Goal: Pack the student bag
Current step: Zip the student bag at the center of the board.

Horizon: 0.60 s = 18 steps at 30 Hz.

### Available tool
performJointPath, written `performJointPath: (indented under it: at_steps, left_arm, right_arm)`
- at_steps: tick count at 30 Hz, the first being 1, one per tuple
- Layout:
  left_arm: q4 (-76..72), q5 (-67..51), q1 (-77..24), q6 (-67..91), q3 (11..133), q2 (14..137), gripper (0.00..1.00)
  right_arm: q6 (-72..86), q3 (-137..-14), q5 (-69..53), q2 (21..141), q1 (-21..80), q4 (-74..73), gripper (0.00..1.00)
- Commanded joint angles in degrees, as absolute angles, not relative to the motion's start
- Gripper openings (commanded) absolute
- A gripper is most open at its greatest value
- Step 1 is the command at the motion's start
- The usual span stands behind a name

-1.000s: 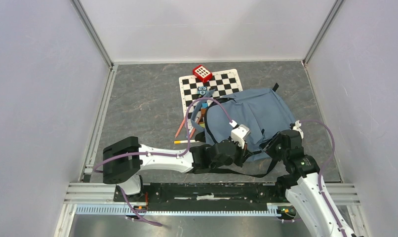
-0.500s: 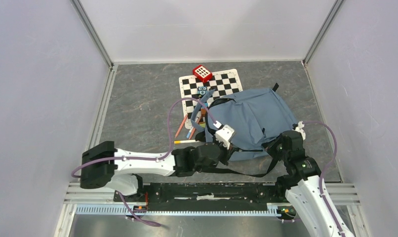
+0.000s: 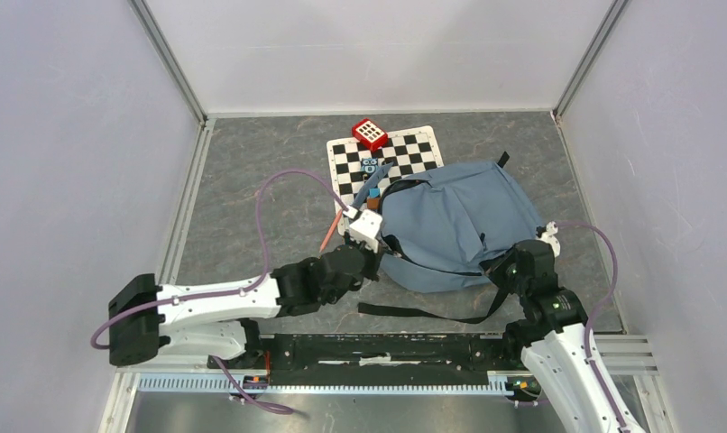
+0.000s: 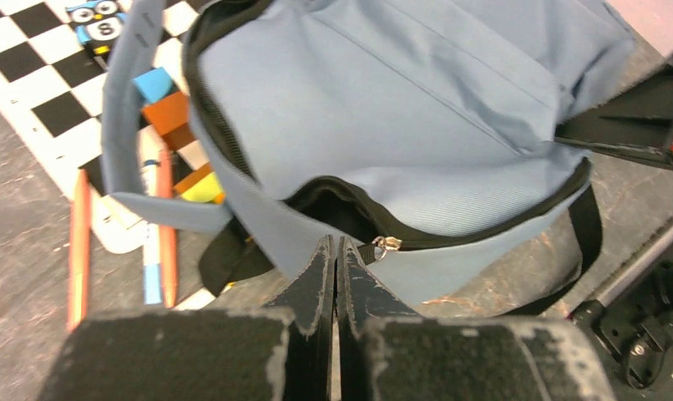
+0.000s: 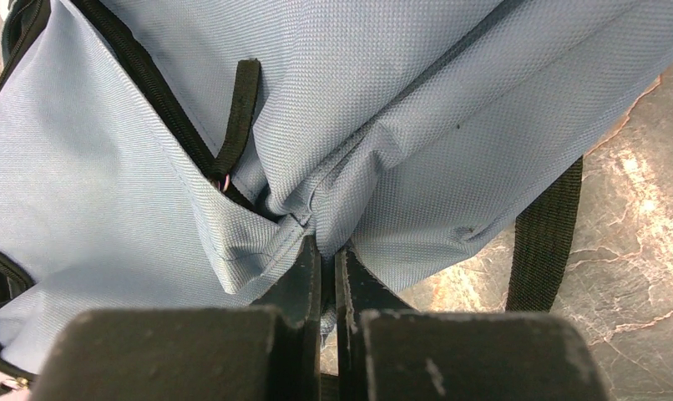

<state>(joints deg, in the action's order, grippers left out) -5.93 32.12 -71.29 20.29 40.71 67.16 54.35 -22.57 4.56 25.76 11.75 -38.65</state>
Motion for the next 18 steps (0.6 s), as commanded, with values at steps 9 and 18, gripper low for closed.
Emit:
performJointPath:
  at_steps: [9,18]
  left_arm:
    - [-4.6,27.3,-60.6,17.0,39.4,58.8,0.02]
    - [-1.2,21.2,-60.1,19.3,43.4,61.6,0.02]
  right_arm:
    - [45.9,-26.9,12.8,26.0,11.7,-39.4,0.01]
    - [23.9,-36.6,7.0,32.7,11.6,-31.2,0.82]
